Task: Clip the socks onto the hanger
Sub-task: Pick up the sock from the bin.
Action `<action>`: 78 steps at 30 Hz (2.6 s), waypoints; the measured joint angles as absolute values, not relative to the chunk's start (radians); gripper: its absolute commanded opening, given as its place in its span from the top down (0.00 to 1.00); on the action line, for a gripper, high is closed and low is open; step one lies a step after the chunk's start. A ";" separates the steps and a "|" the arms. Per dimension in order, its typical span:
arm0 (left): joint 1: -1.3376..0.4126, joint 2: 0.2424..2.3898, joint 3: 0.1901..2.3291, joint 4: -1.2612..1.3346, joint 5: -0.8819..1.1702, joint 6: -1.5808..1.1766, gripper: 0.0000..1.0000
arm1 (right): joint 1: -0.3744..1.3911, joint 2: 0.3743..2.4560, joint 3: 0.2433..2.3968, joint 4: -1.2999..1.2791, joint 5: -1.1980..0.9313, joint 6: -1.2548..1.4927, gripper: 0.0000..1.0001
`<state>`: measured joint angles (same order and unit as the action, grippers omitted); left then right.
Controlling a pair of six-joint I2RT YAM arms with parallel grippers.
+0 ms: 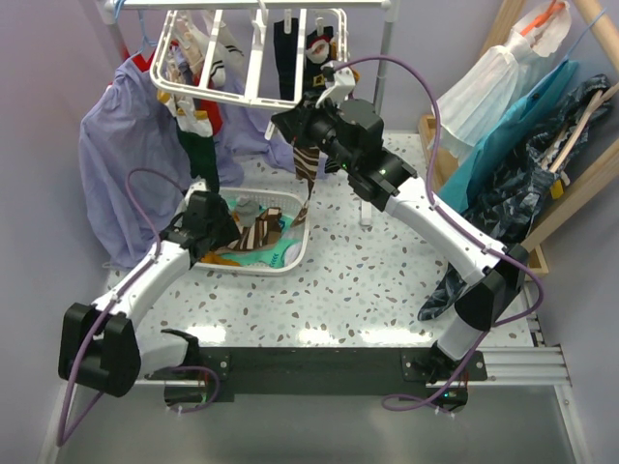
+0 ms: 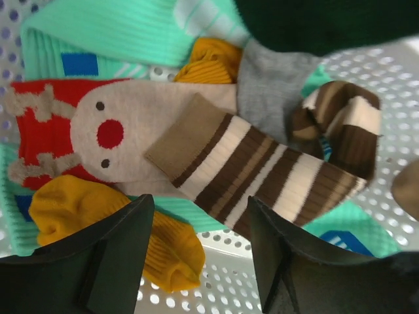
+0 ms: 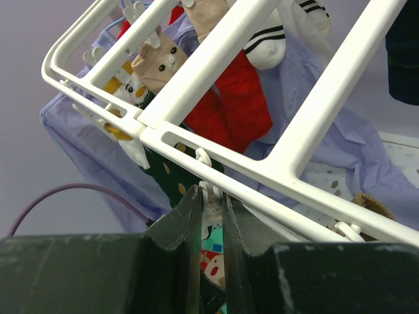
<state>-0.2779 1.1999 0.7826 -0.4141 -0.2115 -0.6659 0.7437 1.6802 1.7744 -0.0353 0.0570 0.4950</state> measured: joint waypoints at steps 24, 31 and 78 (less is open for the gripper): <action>-0.269 1.507 0.866 -0.409 -0.327 -0.985 0.55 | 0.743 1.680 1.750 -0.008 0.052 0.488 0.87; -0.269 1.548 0.867 -0.394 -0.338 -1.032 0.67 | 0.743 1.680 1.736 0.007 0.049 0.489 0.87; -0.298 1.287 0.850 -0.352 -0.284 -0.826 0.74 | 0.734 1.660 1.707 0.023 0.035 0.486 0.87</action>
